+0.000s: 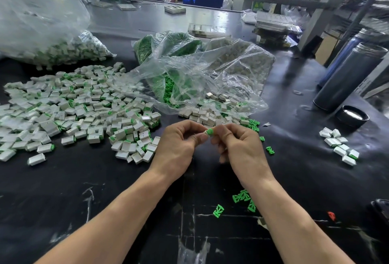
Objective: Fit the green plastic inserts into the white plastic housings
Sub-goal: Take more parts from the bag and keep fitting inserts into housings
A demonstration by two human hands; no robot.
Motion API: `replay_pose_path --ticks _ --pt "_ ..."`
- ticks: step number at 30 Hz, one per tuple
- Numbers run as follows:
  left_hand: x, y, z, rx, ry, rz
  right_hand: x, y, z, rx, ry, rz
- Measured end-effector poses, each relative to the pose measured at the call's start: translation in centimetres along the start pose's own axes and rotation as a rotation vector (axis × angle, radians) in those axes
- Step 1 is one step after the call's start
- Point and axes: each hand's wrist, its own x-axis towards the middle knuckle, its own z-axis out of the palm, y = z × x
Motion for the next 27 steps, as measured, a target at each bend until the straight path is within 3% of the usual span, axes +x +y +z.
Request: replay_pose_path --ticks 12,21,27 --pt "-1.1 1.4 1.1 -0.265 -0.133 -0.018 -0.8 -0.8 0.6 0.068 -0.233 0.220" --pt "-1.3 1.2 1.6 -0.420 -0.115 -0.101 -0.5 0.3 2.2 0.042 -0.062 0.129" --pt "-1.2 1.2 1.4 -0.447 -0.112 -0.130 -0.4 0.8 2.9 0.052 -0.039 0.046"
